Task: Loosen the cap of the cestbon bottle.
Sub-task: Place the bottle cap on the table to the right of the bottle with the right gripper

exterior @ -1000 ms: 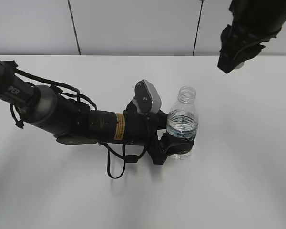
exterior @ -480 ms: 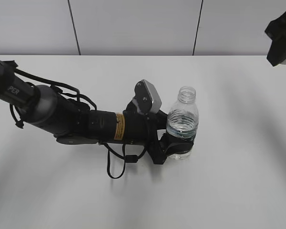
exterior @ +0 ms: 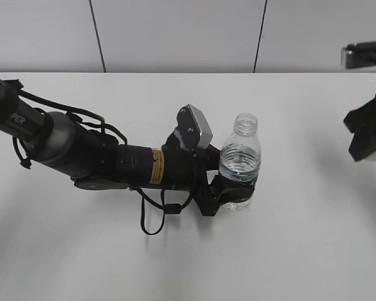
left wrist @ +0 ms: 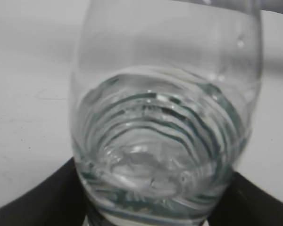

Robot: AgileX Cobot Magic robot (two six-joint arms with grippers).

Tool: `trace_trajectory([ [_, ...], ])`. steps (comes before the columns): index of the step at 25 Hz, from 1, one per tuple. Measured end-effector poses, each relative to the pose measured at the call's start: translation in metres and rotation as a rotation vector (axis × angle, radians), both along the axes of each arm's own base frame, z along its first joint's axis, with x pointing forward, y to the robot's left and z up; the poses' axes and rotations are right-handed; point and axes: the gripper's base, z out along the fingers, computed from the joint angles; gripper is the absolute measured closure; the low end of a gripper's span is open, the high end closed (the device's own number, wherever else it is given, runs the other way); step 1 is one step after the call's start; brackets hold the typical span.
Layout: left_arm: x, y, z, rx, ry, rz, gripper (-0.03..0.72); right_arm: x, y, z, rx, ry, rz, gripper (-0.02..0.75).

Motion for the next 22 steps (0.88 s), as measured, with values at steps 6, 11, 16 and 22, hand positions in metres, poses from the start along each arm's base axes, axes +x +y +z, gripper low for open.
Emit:
trace_trajectory([
  [6, 0.000, 0.000, 0.000, 0.000, 0.000, 0.000, 0.176, -0.025, 0.000, -0.054, 0.040, -0.019, -0.070, 0.442],
  [11, 0.000, 0.000, 0.000, 0.000, 0.000, 0.000, 0.176, -0.028, -0.001, -0.068, 0.039, -0.096, -0.096, 0.442],
  [16, 0.000, 0.000, 0.000, -0.001, 0.000, 0.000, 0.176, -0.023, -0.001, -0.077, 0.041, -0.110, -0.111, 0.442],
  [22, 0.000, 0.000, 0.000, -0.001, 0.000, 0.000, 0.176, -0.021, -0.001, -0.097, 0.035, -0.040, -0.118, 0.442],
])
